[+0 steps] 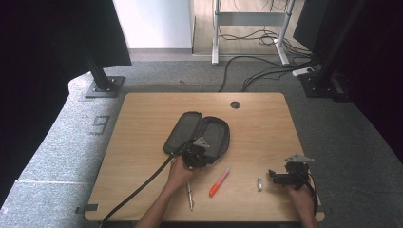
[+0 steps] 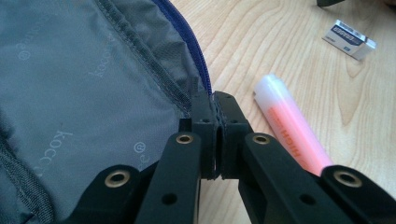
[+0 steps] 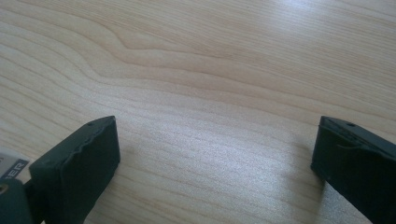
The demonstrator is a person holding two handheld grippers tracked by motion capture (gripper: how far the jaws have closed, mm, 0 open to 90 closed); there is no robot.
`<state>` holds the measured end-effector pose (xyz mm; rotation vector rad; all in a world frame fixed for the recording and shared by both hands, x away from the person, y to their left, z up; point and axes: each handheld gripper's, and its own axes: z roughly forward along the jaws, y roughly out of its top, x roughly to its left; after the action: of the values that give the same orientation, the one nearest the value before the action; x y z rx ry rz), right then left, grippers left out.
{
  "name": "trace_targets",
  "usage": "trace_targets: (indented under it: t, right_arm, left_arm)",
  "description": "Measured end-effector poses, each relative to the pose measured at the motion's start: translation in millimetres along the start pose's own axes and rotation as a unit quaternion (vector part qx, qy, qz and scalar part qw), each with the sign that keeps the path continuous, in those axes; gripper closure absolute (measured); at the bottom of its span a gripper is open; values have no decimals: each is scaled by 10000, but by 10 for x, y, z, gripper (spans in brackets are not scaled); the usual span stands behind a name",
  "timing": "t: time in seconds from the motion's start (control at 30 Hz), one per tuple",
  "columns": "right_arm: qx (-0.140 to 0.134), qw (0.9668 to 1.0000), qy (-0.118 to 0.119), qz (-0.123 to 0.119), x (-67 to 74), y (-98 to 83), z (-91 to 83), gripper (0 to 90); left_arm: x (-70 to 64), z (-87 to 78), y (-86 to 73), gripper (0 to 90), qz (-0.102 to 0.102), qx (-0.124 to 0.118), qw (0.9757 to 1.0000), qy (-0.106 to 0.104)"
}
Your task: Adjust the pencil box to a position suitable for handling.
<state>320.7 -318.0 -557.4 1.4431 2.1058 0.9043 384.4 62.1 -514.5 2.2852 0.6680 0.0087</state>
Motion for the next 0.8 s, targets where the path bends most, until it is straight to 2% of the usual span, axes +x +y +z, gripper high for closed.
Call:
trace_targets:
  t: [0.23, 0.3, 0.33, 0.37, 0.4, 0.5, 0.53, 0.63, 0.67, 0.73, 0.8]
  right_arm:
    - [0, 10000, -1, 1, 0, 0, 0, 4]
    - [0, 10000, 0, -1, 0, 0, 0, 3]
    - [0, 10000, 0, -1, 0, 0, 0, 3]
    - [-1, 10000, 0, 0, 0, 0, 0, 4]
    - [0, 10000, 0, 0, 0, 0, 0, 4]
    - [0, 10000, 0, -1, 0, 0, 0, 4]
    - [0, 10000, 0, 1, 0, 0, 0, 4]
    - [0, 10000, 0, 1, 0, 0, 0, 3]
    - [0, 10000, 0, 1, 0, 0, 0, 3]
    - [0, 10000, 0, 2, 0, 0, 0, 3]
    - [0, 10000, 0, 0, 0, -1, 0, 4]
  left_arm:
    - [-31, -9, -25, 861, 12, -21, 10000, -34]
    - [-33, -14, -21, 788, 4, -47, 10000, -25]
    - [-36, -19, -19, 788, 2, -54, 10000, -7]
    - [-42, -28, -17, 723, 41, -35, 10000, 38]
    - [-49, -33, -17, 695, 71, -18, 9999, 80]
    - [-64, -51, -17, 645, 104, -6, 9998, 189]
    - [-67, -81, -14, 592, 88, -40, 9998, 199]
    - [-68, -121, -10, 517, 65, -102, 9997, 202]
    - [-71, -138, -7, 517, 51, -117, 9997, 218]
    - [-75, -194, -2, 445, 37, -166, 9996, 235]
    - [-78, -248, 0, 421, 18, -205, 9995, 238]
